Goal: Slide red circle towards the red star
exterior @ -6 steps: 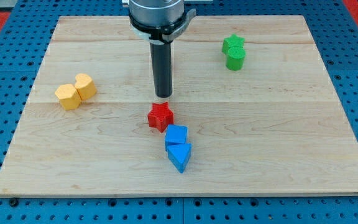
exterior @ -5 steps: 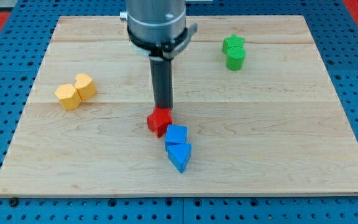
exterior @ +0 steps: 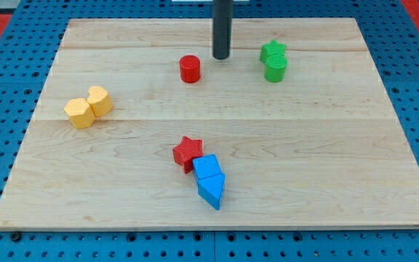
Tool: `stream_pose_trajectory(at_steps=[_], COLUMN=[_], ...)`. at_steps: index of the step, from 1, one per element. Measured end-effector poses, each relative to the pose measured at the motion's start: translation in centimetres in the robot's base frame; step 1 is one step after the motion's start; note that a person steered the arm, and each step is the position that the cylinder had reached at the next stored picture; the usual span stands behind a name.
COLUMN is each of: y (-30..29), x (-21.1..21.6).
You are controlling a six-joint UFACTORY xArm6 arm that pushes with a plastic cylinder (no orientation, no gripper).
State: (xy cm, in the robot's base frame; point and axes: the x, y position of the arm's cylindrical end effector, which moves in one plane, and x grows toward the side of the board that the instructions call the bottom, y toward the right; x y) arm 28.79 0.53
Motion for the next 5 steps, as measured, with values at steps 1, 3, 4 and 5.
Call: stream_pose_trajectory(at_steps=[1,3,4,5], y=[-3.3,-4.7,-6.7,-7.0], x=[3.8,1.6,2.4,6.4])
